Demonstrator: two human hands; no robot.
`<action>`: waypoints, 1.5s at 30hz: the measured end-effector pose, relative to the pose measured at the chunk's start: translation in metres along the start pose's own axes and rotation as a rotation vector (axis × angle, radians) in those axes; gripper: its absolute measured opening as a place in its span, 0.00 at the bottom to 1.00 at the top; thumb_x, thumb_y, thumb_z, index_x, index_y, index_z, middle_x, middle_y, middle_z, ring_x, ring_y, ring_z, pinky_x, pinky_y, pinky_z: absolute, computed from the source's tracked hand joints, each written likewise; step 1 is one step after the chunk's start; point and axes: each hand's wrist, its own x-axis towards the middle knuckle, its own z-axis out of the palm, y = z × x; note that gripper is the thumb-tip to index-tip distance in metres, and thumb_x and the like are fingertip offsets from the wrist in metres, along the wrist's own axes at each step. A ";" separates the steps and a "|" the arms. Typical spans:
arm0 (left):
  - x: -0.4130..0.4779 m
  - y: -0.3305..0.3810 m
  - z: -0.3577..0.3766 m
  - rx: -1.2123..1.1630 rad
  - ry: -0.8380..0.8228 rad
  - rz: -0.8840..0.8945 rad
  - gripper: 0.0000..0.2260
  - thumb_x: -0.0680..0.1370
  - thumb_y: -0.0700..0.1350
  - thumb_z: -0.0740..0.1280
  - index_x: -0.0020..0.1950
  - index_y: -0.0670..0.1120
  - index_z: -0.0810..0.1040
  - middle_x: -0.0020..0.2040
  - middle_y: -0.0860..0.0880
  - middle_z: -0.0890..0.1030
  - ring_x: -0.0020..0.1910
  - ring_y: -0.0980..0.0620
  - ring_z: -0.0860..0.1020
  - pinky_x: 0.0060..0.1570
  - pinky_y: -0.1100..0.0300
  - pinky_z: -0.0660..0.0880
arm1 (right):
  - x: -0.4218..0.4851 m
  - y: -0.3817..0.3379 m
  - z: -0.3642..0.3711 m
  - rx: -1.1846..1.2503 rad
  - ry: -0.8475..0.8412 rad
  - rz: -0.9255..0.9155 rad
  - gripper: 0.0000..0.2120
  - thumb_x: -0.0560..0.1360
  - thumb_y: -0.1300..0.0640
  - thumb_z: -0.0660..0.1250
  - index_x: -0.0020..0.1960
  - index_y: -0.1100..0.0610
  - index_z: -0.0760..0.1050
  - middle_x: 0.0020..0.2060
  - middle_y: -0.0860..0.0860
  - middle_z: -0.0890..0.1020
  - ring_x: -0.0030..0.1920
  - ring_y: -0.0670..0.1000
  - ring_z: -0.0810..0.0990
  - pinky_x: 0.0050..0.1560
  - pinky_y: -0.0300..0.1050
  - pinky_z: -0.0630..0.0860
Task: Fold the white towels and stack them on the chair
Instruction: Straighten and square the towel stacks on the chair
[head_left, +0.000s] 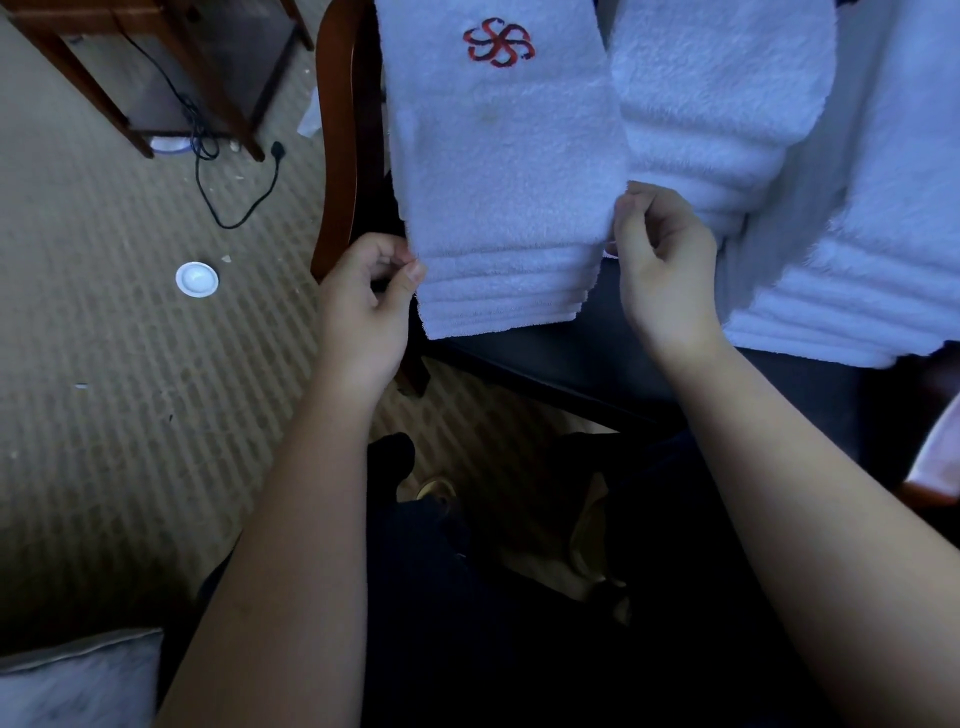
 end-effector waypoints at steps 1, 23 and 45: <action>0.000 0.000 0.000 -0.004 0.000 0.000 0.09 0.79 0.39 0.65 0.44 0.54 0.74 0.45 0.54 0.79 0.46 0.60 0.76 0.53 0.61 0.75 | 0.000 -0.001 0.000 -0.007 0.005 -0.004 0.07 0.78 0.51 0.59 0.46 0.46 0.76 0.53 0.50 0.81 0.51 0.46 0.80 0.55 0.53 0.78; 0.005 -0.059 0.023 0.018 -0.026 -0.528 0.12 0.79 0.42 0.68 0.60 0.48 0.70 0.50 0.52 0.78 0.52 0.52 0.79 0.59 0.51 0.77 | -0.024 0.045 0.039 -0.350 -0.451 0.411 0.11 0.77 0.51 0.68 0.52 0.58 0.74 0.41 0.51 0.84 0.40 0.46 0.83 0.50 0.49 0.81; 0.095 -0.088 0.045 0.629 -0.279 0.157 0.22 0.83 0.36 0.54 0.78 0.44 0.60 0.77 0.48 0.63 0.77 0.48 0.57 0.73 0.59 0.54 | 0.031 0.054 0.097 -0.101 -0.218 0.378 0.29 0.76 0.67 0.62 0.75 0.54 0.59 0.62 0.45 0.74 0.53 0.41 0.78 0.50 0.31 0.74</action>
